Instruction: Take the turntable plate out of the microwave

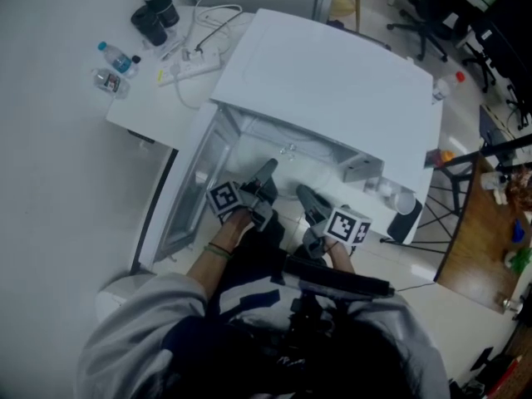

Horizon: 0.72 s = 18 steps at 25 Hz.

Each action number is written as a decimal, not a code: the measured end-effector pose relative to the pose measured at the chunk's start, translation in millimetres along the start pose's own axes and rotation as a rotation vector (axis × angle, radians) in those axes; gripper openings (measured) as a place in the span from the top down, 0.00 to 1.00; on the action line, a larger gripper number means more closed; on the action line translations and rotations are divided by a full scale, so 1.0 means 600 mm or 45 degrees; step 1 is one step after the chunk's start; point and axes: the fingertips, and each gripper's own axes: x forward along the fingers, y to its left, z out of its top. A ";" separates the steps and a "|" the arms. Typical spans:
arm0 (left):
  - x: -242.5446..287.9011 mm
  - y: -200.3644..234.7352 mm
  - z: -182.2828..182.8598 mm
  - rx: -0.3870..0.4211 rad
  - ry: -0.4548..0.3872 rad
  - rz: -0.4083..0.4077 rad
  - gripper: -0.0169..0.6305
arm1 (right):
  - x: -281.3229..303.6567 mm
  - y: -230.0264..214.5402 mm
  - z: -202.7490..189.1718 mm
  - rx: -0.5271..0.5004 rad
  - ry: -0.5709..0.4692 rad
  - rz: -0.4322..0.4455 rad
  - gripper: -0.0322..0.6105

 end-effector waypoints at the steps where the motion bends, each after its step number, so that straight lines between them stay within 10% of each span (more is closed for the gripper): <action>1: -0.003 -0.008 -0.001 0.015 -0.005 -0.019 0.94 | -0.003 0.002 -0.002 -0.014 0.004 0.008 0.79; 18: -0.115 -0.094 -0.074 0.089 -0.214 -0.090 0.94 | -0.091 0.068 -0.067 -0.205 0.134 0.198 0.77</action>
